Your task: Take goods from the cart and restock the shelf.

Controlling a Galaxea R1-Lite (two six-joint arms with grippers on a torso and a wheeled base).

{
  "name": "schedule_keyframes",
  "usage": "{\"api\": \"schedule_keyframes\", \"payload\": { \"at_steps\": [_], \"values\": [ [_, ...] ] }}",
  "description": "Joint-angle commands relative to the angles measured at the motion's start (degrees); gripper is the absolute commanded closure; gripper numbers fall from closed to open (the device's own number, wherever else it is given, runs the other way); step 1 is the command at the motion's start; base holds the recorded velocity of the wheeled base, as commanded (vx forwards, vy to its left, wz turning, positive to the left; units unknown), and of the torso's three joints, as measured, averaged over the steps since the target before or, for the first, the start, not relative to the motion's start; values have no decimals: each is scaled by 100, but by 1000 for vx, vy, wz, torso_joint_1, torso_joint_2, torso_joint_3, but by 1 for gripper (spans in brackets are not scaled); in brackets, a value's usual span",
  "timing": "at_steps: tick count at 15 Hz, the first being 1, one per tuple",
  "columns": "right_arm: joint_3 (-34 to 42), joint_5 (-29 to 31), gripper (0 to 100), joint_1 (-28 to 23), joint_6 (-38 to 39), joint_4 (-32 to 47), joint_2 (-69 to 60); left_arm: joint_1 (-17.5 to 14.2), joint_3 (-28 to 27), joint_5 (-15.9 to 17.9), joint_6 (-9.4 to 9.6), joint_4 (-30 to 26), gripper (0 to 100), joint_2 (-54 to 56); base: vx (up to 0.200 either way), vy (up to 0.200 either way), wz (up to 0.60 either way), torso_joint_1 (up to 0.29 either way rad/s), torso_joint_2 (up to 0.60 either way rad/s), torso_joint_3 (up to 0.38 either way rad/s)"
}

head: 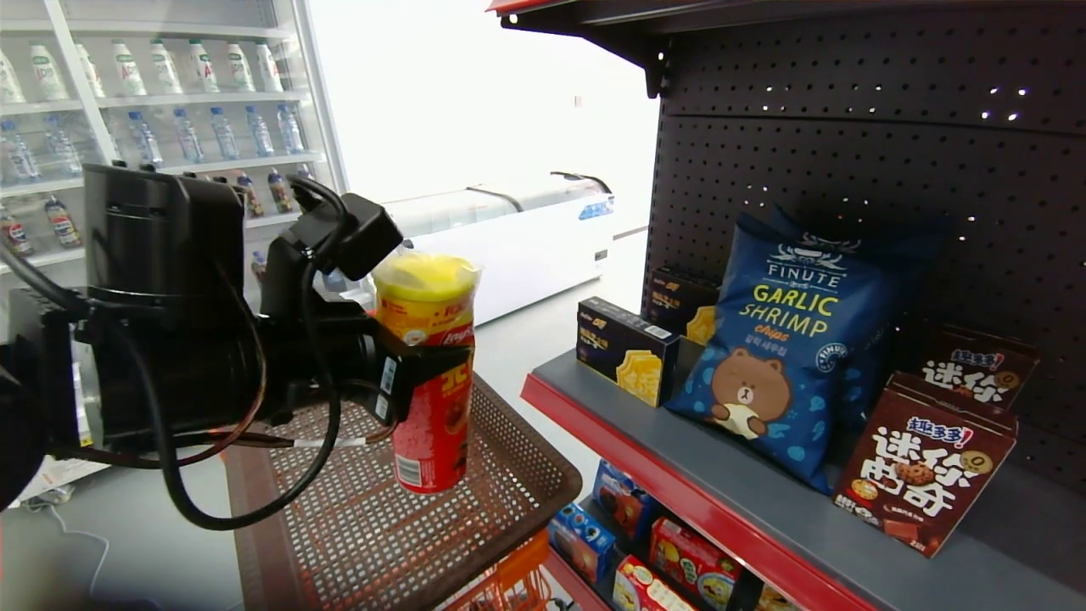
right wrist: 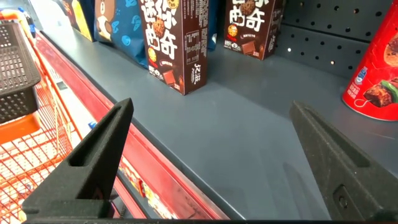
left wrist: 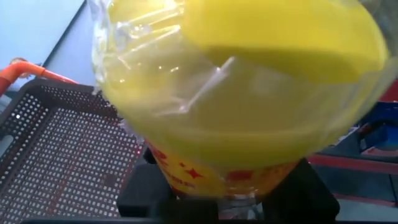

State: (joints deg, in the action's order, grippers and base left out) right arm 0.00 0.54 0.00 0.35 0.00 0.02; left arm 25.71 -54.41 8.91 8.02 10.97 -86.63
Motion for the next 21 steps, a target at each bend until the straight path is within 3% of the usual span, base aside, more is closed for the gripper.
{"api": "schedule_keyframes", "payload": {
  "at_steps": [1,6,11,14,19,20,21],
  "values": [
    [0,-1,0,0,0,0,-2,136,-96,-162,-2,-104,100,348,0,0,0,0,0,0],
    [0,-1,0,0,0,0,-2,611,-140,-197,-11,-78,100,357,0,0,0,0,0,0],
    [0,-1,0,0,-9,0,-2,646,-70,-162,-20,-51,100,287,0,0,0,0,0,0],
    [0,-10,0,0,-9,0,-2,593,-61,-179,-398,116,100,155,0,0,0,0,0,0],
    [0,-10,0,0,-9,0,-2,408,-44,-162,-477,371,100,102,0,0,0,0,0,0],
    [0,-10,0,0,-9,0,-2,452,-35,-144,-679,555,100,93,0,0,0,0,0,0],
    [0,-10,0,0,-9,0,-2,461,-26,-144,-767,608,100,93,0,0,0,0,0,0]
  ]
}}
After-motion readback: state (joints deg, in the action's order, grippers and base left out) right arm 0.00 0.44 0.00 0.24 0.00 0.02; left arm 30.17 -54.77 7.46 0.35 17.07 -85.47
